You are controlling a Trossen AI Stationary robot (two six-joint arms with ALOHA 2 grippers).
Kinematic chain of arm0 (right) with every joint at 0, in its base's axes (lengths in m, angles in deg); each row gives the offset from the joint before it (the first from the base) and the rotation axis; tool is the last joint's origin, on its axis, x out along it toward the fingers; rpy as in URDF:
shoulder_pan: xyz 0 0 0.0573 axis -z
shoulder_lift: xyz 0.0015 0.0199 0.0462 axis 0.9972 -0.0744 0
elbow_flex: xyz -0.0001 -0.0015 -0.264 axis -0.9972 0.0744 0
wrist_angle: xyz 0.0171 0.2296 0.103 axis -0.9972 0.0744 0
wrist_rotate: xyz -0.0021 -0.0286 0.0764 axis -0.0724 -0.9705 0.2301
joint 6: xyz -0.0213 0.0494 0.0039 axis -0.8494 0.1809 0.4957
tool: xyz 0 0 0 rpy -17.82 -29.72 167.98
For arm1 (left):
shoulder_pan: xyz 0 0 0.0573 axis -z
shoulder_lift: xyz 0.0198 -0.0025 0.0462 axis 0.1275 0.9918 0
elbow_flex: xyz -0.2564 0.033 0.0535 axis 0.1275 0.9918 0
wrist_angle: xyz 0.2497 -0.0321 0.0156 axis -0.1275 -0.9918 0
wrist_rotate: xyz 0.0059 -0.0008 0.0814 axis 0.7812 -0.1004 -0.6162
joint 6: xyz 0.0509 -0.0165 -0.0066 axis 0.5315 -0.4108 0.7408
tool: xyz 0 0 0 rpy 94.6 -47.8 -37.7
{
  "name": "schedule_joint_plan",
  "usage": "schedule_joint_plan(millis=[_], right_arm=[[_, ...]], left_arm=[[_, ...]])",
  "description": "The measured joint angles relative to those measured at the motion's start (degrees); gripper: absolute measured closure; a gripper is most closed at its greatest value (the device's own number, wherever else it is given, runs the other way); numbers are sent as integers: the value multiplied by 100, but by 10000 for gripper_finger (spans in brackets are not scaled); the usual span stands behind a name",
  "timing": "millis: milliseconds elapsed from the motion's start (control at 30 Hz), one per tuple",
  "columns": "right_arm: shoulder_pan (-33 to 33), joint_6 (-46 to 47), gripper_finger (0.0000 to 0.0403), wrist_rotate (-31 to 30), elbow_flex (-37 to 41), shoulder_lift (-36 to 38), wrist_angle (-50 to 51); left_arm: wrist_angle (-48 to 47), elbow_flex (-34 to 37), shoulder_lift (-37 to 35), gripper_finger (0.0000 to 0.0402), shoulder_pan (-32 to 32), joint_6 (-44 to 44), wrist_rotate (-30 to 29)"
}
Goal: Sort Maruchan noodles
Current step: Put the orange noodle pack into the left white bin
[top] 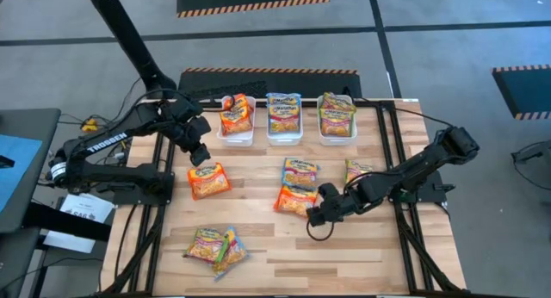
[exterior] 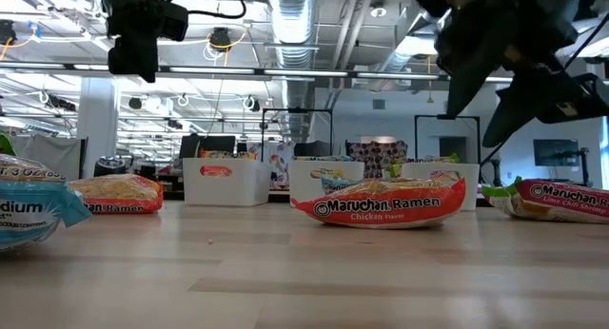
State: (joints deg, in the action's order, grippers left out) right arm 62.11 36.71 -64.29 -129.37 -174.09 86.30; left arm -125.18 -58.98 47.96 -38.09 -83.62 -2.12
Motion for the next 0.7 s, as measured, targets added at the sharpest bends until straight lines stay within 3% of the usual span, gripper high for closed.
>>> schedule_joint_plan(millis=[333,700], right_arm=[[-77,1598,187,-1114,491,-97,-267],[102,1905,187,-1331,543,-114,-304]], left_arm=[[437,0,7,301,0,36,-2],[630,0,9,301,0,227,-4]])
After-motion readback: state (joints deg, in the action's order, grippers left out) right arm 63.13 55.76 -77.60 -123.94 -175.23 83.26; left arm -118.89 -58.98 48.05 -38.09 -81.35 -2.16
